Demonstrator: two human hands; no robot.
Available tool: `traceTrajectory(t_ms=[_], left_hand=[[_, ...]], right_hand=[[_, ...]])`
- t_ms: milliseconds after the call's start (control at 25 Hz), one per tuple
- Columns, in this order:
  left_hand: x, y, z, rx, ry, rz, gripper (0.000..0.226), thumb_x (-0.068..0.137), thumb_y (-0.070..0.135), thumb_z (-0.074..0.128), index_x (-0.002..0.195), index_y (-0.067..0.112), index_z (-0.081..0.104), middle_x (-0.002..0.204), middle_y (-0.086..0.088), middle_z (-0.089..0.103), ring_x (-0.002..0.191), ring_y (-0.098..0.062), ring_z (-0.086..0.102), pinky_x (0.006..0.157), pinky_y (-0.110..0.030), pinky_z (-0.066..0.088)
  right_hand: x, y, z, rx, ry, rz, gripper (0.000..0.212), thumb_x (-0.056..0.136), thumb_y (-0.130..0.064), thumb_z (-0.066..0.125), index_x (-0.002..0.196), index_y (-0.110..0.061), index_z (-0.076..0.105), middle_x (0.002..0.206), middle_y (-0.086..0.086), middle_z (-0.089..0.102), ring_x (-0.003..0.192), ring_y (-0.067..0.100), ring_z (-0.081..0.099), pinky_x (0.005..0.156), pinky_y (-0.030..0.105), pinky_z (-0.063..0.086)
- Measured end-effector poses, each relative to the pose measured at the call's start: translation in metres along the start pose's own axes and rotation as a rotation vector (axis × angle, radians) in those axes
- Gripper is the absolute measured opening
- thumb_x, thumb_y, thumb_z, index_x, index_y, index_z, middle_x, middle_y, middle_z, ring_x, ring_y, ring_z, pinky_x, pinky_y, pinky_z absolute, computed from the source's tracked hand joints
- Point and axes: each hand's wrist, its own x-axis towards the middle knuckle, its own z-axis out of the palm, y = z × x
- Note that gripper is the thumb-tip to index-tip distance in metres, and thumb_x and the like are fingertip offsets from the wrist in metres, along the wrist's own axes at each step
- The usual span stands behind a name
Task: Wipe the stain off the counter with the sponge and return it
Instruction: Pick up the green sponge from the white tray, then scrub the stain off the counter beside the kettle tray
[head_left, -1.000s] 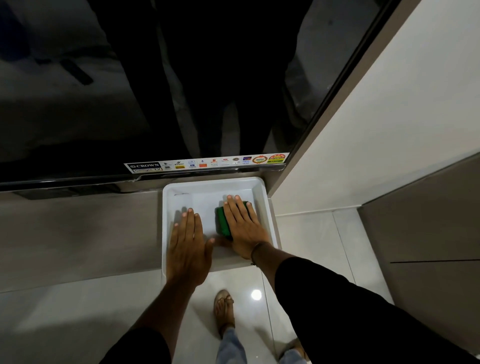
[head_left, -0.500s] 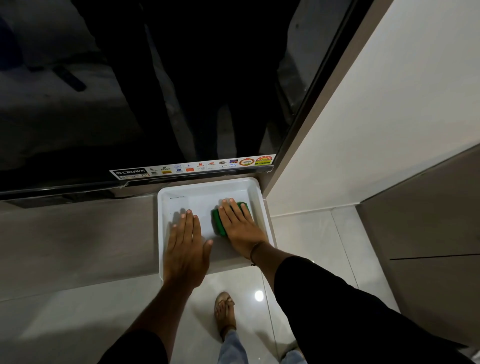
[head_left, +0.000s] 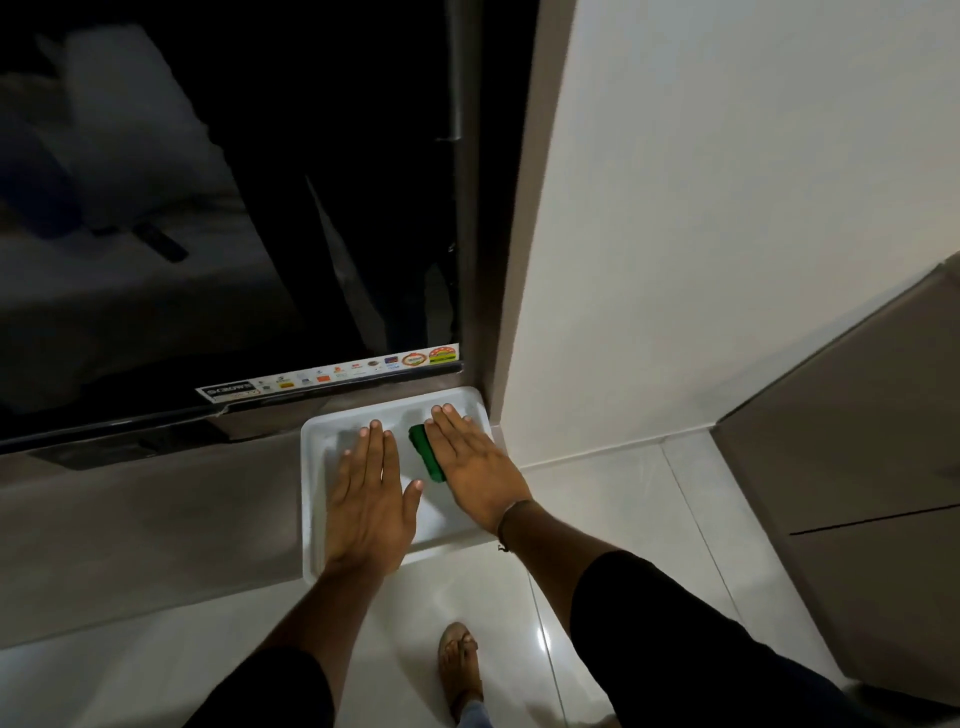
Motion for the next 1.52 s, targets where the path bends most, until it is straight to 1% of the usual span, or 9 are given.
traceTrajectory(t_ms=[160,320,400,520,800,1040,1200,1360,1520], left_hand=[[0.005,0.058,-0.019,0.071,-0.013,0.035,0.081,0.102,0.056,0.014,0.164,0.005,0.013,0.175,-0.017,0.011,0.162,-0.034,0.010,0.132,-0.049,0.009],[0.004,0.152,-0.021,0.081,0.011,0.186,0.077,0.107,0.057,0.022,0.163,0.004,0.023,0.173,-0.018,0.022,0.160,-0.036,0.020,0.130,-0.052,0.021],[0.006,0.201,-0.016,0.073,0.009,0.264,0.082,0.104,0.059,0.014,0.164,0.003,0.018,0.174,-0.018,0.017,0.161,-0.034,0.014,0.131,-0.052,0.021],[0.009,0.298,-0.008,0.053,0.022,0.405,0.082,0.103,0.058,0.008,0.164,0.004,0.011,0.175,-0.016,0.008,0.162,-0.030,0.003,0.132,-0.049,0.011],[0.008,0.533,0.015,0.033,0.049,0.720,0.088,0.099,0.062,-0.003,0.164,0.005,0.007,0.175,-0.016,0.006,0.162,-0.032,0.002,0.131,-0.048,0.008],[-0.002,0.705,0.026,0.024,0.019,1.037,0.079,0.105,0.054,0.012,0.164,0.003,0.008,0.175,-0.017,0.004,0.162,-0.030,-0.001,0.133,-0.050,0.010],[0.007,0.802,0.044,0.040,0.005,1.189,0.075,0.109,0.051,0.018,0.164,0.002,0.003,0.175,-0.018,0.000,0.162,-0.031,-0.005,0.133,-0.051,0.008],[0.021,0.908,0.069,0.008,-0.061,1.344,0.080,0.108,0.052,0.031,0.164,0.003,0.004,0.176,-0.018,0.007,0.162,-0.031,0.000,0.132,-0.051,0.011],[0.033,0.997,0.093,-0.017,-0.145,1.478,0.079,0.107,0.052,0.035,0.164,0.005,0.010,0.176,-0.017,0.009,0.163,-0.031,0.002,0.132,-0.050,0.010]], right_hand=[[-0.042,0.030,-0.050,-0.035,0.129,0.035,0.079,0.104,-0.019,0.058,0.165,-0.012,0.009,0.175,0.011,0.009,0.161,0.028,0.004,0.126,0.038,0.000],[-0.117,0.101,-0.100,-0.135,0.257,0.108,0.071,0.101,0.005,0.041,0.164,-0.005,0.010,0.174,0.016,0.009,0.161,0.030,0.003,0.129,0.039,-0.001],[-0.160,0.140,-0.118,-0.164,0.287,0.162,0.071,0.101,0.007,0.036,0.164,-0.004,0.007,0.174,0.016,0.006,0.161,0.029,0.000,0.129,0.038,-0.004],[-0.239,0.207,-0.148,-0.217,0.345,0.269,0.072,0.100,0.009,0.036,0.164,-0.004,0.007,0.174,0.017,0.006,0.161,0.030,0.000,0.129,0.039,-0.004],[-0.424,0.334,-0.219,-0.316,0.440,0.567,0.073,0.098,0.009,0.040,0.164,-0.005,0.012,0.173,0.016,0.012,0.161,0.030,0.006,0.127,0.041,-0.004],[-0.566,0.410,-0.269,-0.439,0.476,0.856,0.072,0.097,0.011,0.043,0.163,-0.002,0.018,0.171,0.019,0.016,0.159,0.033,0.012,0.127,0.042,0.002],[-0.633,0.451,-0.295,-0.472,0.476,1.040,0.070,0.098,0.010,0.053,0.161,-0.001,0.025,0.169,0.021,0.023,0.158,0.033,0.018,0.126,0.041,0.007],[-0.688,0.502,-0.318,-0.413,0.440,1.262,0.080,0.101,-0.002,0.061,0.164,-0.008,0.012,0.173,0.014,0.009,0.158,0.026,0.001,0.125,0.037,0.001],[-0.725,0.550,-0.335,-0.341,0.331,1.444,0.081,0.104,-0.013,0.059,0.165,-0.011,0.006,0.174,0.013,0.006,0.161,0.027,0.002,0.127,0.037,0.002]])
